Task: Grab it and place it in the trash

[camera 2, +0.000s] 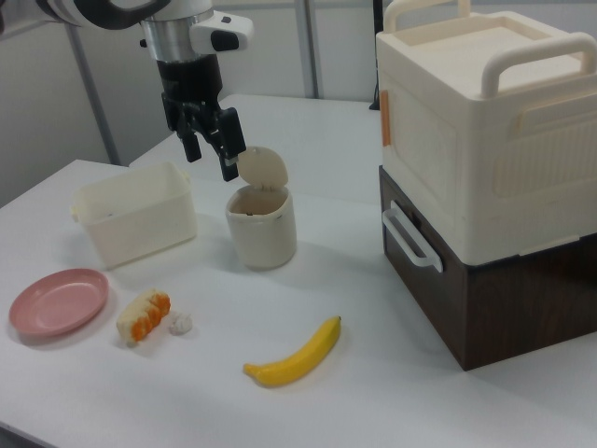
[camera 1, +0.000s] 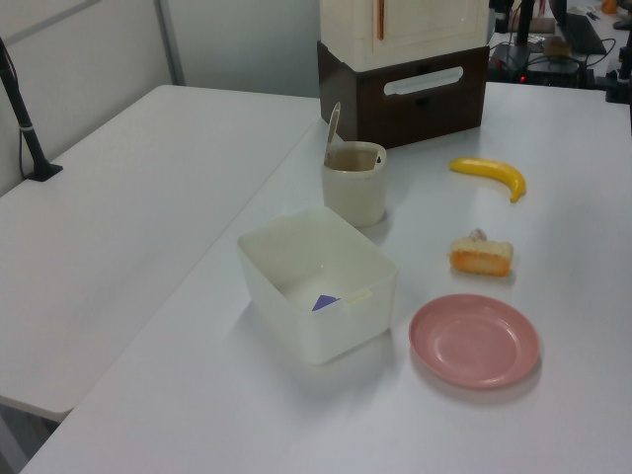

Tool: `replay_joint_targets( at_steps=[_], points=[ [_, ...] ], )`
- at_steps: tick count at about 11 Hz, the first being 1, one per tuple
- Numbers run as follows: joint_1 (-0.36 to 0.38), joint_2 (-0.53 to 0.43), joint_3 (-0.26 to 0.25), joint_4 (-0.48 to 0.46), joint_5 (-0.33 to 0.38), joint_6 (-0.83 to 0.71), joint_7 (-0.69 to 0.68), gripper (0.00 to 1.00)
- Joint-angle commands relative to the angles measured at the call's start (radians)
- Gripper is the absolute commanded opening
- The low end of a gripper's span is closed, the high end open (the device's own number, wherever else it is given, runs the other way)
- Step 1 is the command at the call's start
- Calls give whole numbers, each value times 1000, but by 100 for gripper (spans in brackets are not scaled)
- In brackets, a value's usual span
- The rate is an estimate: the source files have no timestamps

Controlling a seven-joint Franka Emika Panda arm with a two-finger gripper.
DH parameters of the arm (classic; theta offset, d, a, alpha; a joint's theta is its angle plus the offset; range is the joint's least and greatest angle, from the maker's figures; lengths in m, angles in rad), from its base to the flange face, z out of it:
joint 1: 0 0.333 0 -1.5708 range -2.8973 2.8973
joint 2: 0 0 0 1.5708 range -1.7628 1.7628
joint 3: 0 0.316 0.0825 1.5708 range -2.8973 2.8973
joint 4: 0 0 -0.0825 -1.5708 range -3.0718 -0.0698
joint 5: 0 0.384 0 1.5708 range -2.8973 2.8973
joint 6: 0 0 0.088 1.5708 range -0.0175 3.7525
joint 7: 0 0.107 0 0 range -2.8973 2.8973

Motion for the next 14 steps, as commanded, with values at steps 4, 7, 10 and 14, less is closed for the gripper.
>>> replay_joint_targets(
  at_steps=[4, 7, 10, 14],
  points=[
    [5, -1, 3, 12, -10, -30, -5, 100],
    [11, 6, 7, 3, -33, -30, 1, 100],
    [8, 12, 32, 5, -63, -31, -3, 100],
    [9, 12, 35, -14, -63, -48, -139, 100]
  ],
)
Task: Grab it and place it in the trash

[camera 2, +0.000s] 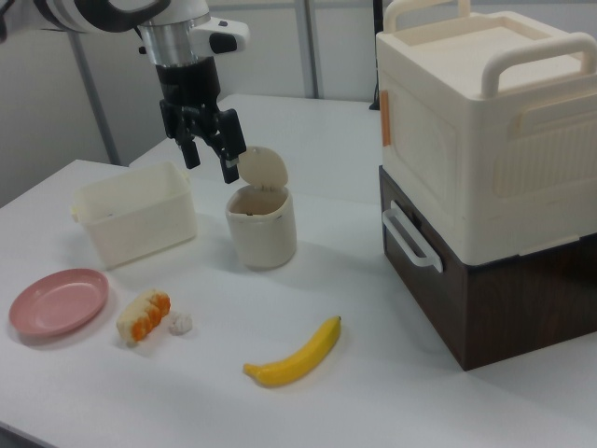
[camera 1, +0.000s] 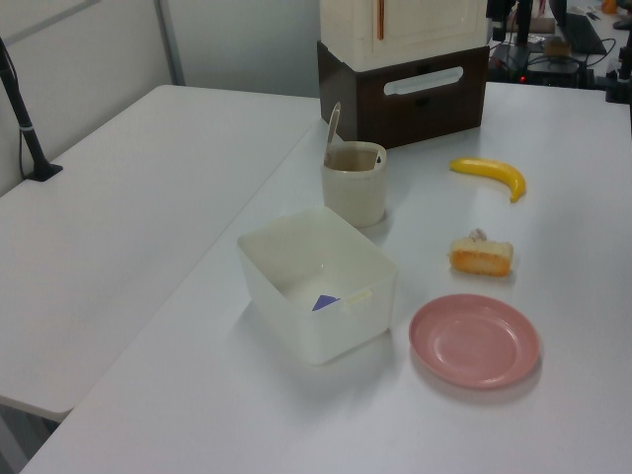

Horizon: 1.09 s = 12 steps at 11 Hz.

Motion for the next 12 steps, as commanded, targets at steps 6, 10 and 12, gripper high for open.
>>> replay_joint_targets(
  at_steps=[6, 10, 12],
  points=[
    [7, 40, 110, -166, -120, 12, -127, 99],
    [12, 37, 185, -326, -192, 129, -118, 99],
    [14, 50, 216, -417, -234, 196, -104, 97]
  ],
)
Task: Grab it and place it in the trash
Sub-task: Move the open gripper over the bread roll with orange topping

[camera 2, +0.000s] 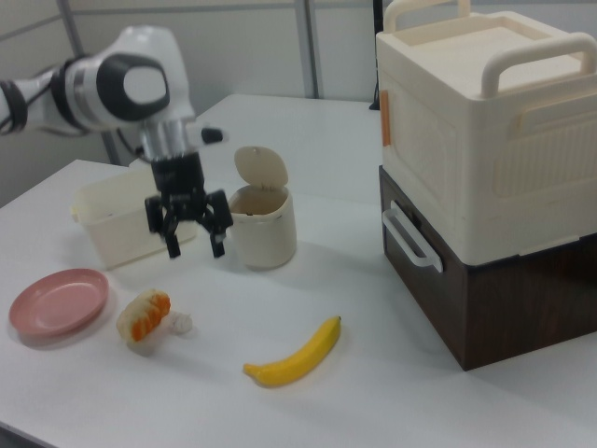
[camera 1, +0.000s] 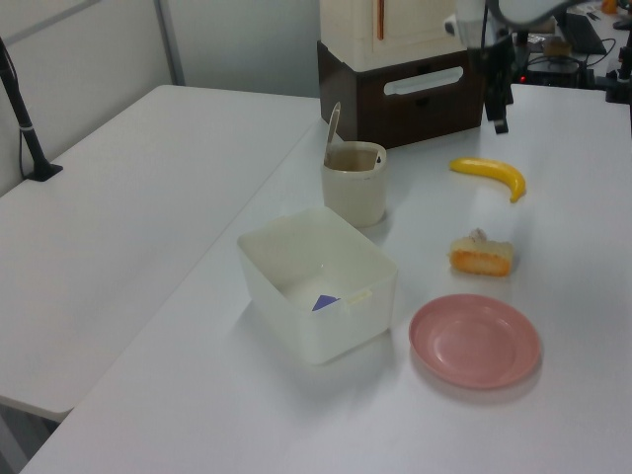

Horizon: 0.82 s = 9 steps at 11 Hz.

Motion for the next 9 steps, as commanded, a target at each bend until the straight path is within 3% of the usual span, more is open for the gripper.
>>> replay_joint_targets(
  at_steps=[1, 5, 9],
  points=[
    [13, 3, 25, -134, -50, 97, 15, 97],
    [107, 153, 25, -125, -77, 123, 93, 97],
    [189, 210, 25, -94, -102, 119, 155, 98]
  ],
)
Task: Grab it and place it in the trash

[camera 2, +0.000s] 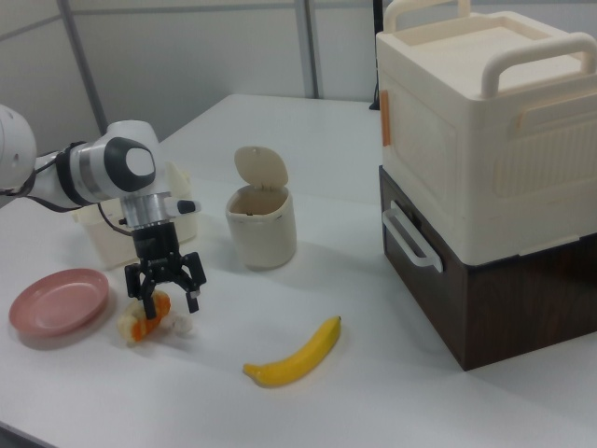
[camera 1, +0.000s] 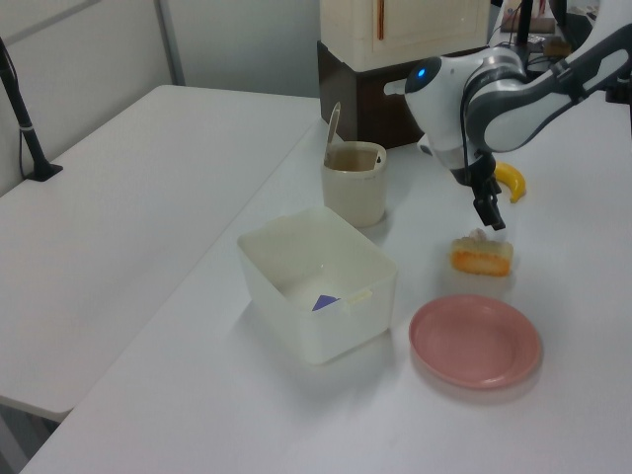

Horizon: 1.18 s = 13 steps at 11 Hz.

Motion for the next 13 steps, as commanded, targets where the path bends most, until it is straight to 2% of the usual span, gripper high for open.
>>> replay_joint_targets(
  at_steps=[1, 3, 4, 5, 11, 13],
  points=[
    [32, 15, -7, 37, -19, 10, 26, 98],
    [24, 47, -8, 41, -31, 11, 28, 98],
    [23, 62, -8, 41, -77, 11, 36, 98],
    [23, 80, -8, 41, -94, 11, 46, 98],
    [26, 134, -7, 67, -108, 16, 62, 97],
    [27, 136, -7, 93, -106, 16, 62, 85]
  ],
)
